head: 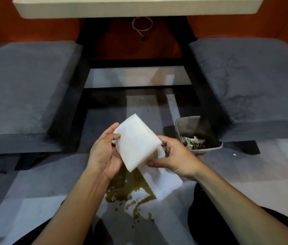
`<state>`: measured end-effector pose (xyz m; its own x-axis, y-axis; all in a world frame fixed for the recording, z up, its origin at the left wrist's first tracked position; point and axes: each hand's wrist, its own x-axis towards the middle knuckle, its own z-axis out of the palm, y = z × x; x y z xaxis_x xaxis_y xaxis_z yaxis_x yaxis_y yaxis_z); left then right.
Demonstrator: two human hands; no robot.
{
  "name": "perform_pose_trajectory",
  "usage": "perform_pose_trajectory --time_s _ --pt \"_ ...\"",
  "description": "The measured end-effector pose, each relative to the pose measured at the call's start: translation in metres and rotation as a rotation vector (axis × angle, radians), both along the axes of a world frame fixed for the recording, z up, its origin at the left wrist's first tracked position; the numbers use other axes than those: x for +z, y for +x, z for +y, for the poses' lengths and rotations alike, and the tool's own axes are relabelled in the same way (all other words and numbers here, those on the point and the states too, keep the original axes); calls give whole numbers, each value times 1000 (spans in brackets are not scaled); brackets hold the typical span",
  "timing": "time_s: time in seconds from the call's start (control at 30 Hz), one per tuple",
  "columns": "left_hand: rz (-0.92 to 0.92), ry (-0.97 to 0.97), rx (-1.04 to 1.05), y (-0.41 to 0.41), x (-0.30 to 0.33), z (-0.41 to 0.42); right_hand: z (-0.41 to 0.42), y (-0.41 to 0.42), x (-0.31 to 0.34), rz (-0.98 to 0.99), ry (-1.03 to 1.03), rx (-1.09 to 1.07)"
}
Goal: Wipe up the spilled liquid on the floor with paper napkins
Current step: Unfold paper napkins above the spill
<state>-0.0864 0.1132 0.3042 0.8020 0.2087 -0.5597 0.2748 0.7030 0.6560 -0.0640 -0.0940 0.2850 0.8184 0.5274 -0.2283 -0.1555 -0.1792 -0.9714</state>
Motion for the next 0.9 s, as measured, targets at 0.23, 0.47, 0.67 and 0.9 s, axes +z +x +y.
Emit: perform_pose_trajectory --time_s 0.23,0.47,0.67,0.9 --pt "48 252 -202 -31 0 -2 11 -16 14 26 170 49" --pt "-92 693 -574 -68 15 21 27 -26 35 -22 83 137" --pt "-92 281 -463 -100 41 33 50 -39 79 -228 -150 339" --pt "-118 176 -448 -118 50 48 65 -40 101 -222 -258 450"
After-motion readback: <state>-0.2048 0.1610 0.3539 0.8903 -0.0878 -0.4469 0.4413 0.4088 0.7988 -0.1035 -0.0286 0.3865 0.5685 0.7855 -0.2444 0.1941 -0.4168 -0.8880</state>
